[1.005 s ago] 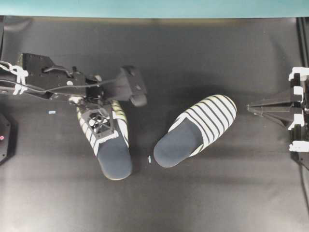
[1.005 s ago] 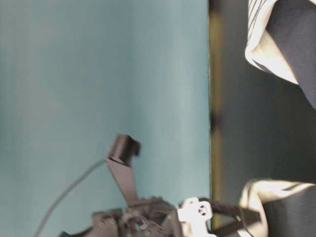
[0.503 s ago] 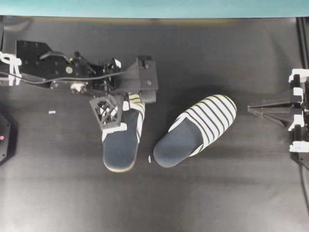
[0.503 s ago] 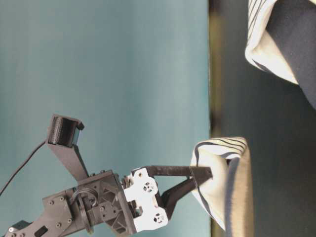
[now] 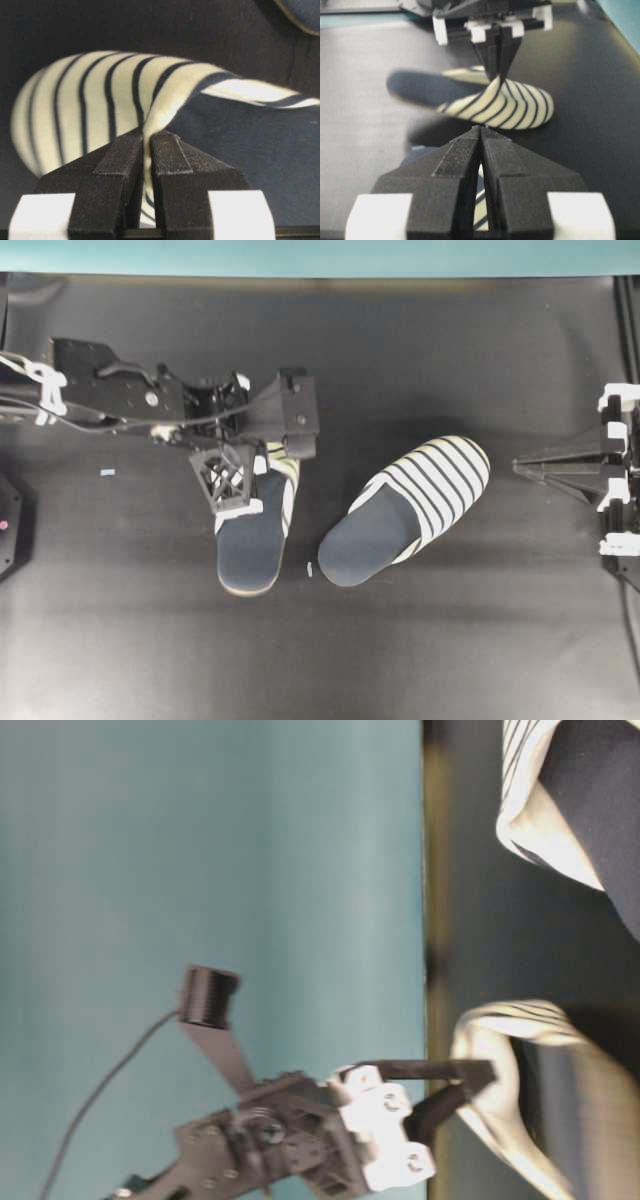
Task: Arrange the slippers with the left arm.
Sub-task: 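Release the left slipper and move the left gripper to the right slipper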
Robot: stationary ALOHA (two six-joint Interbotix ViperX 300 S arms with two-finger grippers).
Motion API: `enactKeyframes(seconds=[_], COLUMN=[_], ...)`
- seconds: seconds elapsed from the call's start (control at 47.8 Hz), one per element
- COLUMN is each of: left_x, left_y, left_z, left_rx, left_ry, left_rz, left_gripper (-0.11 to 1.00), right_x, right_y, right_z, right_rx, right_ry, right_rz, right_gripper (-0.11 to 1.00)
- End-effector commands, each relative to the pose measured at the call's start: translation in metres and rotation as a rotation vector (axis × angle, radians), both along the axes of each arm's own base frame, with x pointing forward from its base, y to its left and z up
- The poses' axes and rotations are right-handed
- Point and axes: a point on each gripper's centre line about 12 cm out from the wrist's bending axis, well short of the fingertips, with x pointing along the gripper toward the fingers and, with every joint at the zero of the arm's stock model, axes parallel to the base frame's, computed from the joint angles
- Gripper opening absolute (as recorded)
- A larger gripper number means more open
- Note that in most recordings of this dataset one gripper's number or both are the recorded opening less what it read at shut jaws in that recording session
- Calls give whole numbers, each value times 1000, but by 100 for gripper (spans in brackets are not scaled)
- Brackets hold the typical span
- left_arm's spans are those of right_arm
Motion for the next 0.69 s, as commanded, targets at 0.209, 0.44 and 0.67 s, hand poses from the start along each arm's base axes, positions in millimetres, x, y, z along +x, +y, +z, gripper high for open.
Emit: enactKeyframes(seconds=[0.209, 0.44, 0.67], left_x=[6, 11, 16], left_y=[-12, -12, -5], left_z=[-7, -7, -7], left_rx=[-1, 3, 17], left_ry=[-11, -34, -63], left_rz=[-29, -34, -38], left_gripper=[1, 1, 1], right_x=[-1, -2, -3], right_y=[1, 1, 1], right_z=[-4, -2, -1], right_rx=[9, 7, 9], right_ry=[3, -11, -16], right_rz=[3, 3, 3], right_gripper=[0, 0, 0])
